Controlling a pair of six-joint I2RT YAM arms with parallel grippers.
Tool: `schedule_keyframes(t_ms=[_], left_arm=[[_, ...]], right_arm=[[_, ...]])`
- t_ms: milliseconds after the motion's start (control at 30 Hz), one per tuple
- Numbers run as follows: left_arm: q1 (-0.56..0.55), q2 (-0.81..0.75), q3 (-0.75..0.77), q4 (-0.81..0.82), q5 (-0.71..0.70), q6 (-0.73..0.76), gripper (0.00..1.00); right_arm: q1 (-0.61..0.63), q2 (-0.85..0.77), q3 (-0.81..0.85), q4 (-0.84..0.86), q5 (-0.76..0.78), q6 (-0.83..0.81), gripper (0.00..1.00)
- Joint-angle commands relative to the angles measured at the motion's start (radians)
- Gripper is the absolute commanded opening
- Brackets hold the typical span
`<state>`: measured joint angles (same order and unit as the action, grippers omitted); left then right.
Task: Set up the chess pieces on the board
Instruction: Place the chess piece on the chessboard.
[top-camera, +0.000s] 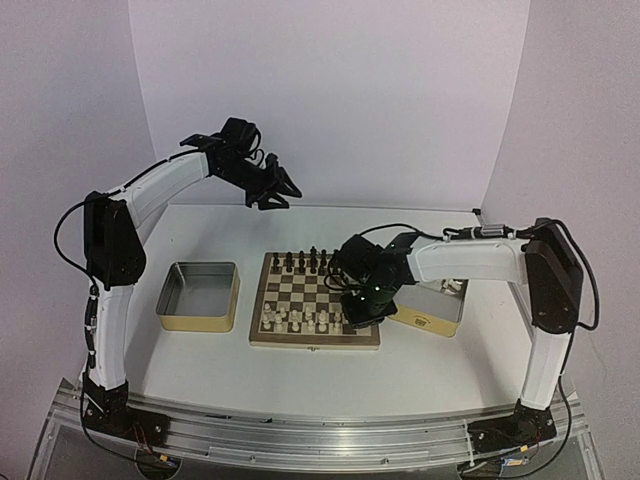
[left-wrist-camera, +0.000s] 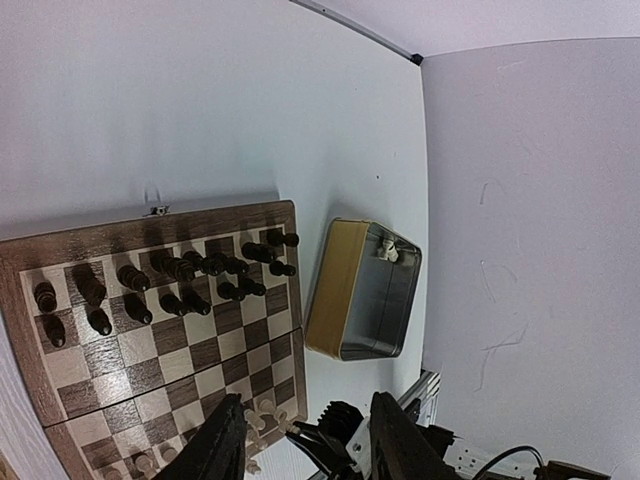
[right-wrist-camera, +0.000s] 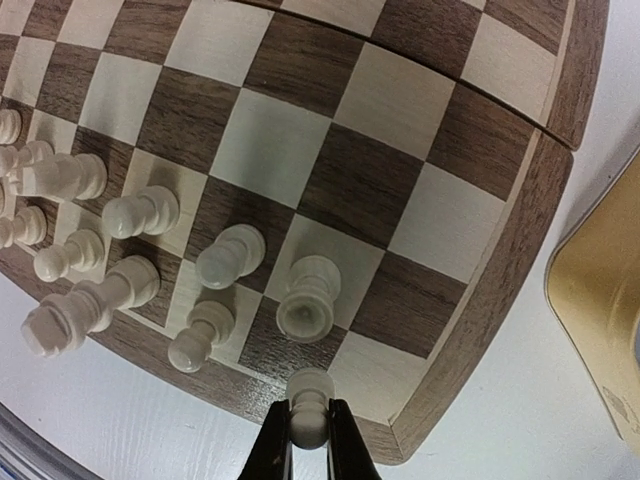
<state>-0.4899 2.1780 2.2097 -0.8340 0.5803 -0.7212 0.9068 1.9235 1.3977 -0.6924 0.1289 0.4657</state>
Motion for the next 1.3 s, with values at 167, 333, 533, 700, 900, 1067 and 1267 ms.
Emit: schedule_keyframes(t_ms=[167, 333, 533, 700, 900, 1067, 1267], left_arm=[[0.011, -0.044, 0.033, -0.013, -0.004, 0.023, 0.41], [0.012, -0.044, 0.038, -0.013, -0.005, 0.024, 0.41], [0.013, -0.048, 0.029, -0.012, -0.008, 0.022, 0.41], [0.013, -0.053, 0.02, -0.007, -0.009, 0.018, 0.41], [0.013, -0.06, 0.01, 0.0, -0.01, 0.013, 0.41], [0.013, -0.07, -0.005, 0.012, -0.01, 0.007, 0.41], [0.013, -0.081, -0.019, 0.022, -0.013, 0.001, 0.41]], right_arm=[[0.018, 0.038, 0.049, 0.03, -0.015, -0.027, 0.0], [0.022, 0.049, 0.052, 0.033, -0.024, -0.027, 0.0], [0.026, 0.053, 0.044, 0.033, -0.011, -0.031, 0.0], [0.026, 0.055, 0.036, 0.033, -0.007, -0.027, 0.0], [0.03, 0.05, 0.026, 0.034, 0.022, -0.024, 0.0], [0.032, 0.057, 0.019, 0.035, 0.028, -0.033, 0.0], [0.038, 0.058, 0.012, 0.037, 0.032, -0.032, 0.0]])
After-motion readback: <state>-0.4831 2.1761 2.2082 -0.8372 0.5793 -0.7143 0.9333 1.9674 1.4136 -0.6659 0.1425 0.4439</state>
